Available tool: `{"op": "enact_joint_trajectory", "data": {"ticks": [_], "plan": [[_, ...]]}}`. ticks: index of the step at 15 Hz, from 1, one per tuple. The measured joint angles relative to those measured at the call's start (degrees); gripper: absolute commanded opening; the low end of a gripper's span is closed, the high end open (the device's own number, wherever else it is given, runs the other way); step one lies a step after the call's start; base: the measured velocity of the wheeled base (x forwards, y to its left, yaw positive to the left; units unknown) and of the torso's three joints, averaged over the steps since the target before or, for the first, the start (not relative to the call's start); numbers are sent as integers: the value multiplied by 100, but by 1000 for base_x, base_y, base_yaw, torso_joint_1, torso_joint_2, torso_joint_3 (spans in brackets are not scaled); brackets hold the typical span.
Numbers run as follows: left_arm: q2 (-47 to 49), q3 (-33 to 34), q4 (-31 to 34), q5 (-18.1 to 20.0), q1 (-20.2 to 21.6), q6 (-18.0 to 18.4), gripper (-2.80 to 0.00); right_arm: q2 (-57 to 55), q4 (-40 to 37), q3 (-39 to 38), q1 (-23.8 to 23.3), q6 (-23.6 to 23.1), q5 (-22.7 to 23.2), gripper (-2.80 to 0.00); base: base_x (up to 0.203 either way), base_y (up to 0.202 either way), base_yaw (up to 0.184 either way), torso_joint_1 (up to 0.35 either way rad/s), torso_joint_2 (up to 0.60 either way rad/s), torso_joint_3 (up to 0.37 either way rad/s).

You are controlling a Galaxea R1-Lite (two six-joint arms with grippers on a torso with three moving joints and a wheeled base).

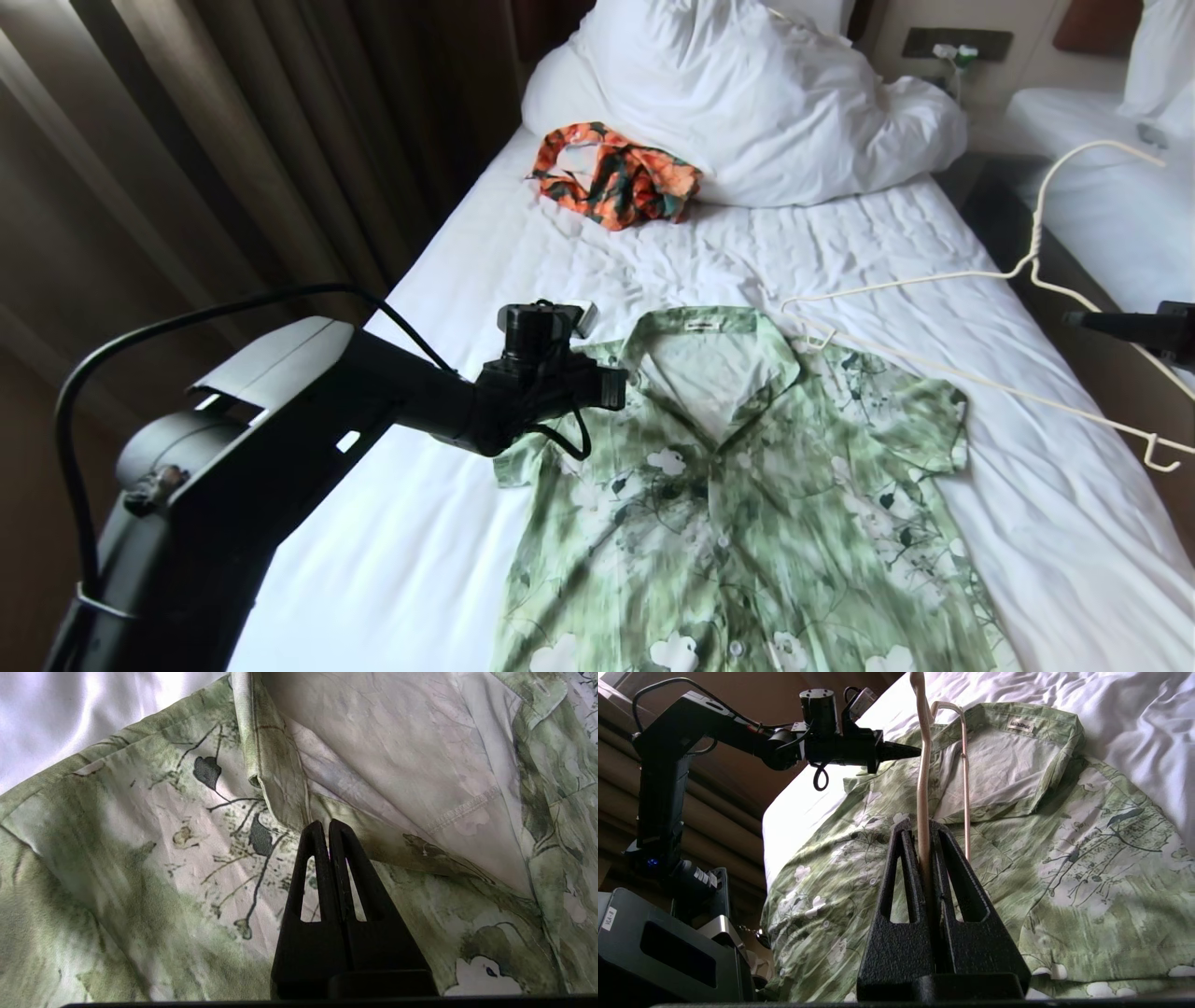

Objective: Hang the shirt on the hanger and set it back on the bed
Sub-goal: Lift the shirt and hanger

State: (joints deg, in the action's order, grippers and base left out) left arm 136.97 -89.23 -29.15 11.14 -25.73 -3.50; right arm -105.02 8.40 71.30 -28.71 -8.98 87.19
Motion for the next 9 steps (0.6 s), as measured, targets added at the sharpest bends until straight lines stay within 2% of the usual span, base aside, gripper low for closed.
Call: {"op": "enact_joint_trajectory", "data": {"ticks": [3,4,6,9], "plan": [[227,-314,162,-114,7,-13,-280,-84,2,69,44,-5,-1,-280,0,0,0,0,0,0],[268,-433,298,-197,0,-27,0,-112,4,103,54,-2,0,-280,0,0,0,0,0,0],[292,-572,528,-593,-52,-112,0,-178,6,174,55,0,0,-280,0,0,0,0,0,0],[168,-534,556,-655,-118,-384,0,-280,6,202,74,-7,-1,-280,0,0,0,0,0,0]]}}
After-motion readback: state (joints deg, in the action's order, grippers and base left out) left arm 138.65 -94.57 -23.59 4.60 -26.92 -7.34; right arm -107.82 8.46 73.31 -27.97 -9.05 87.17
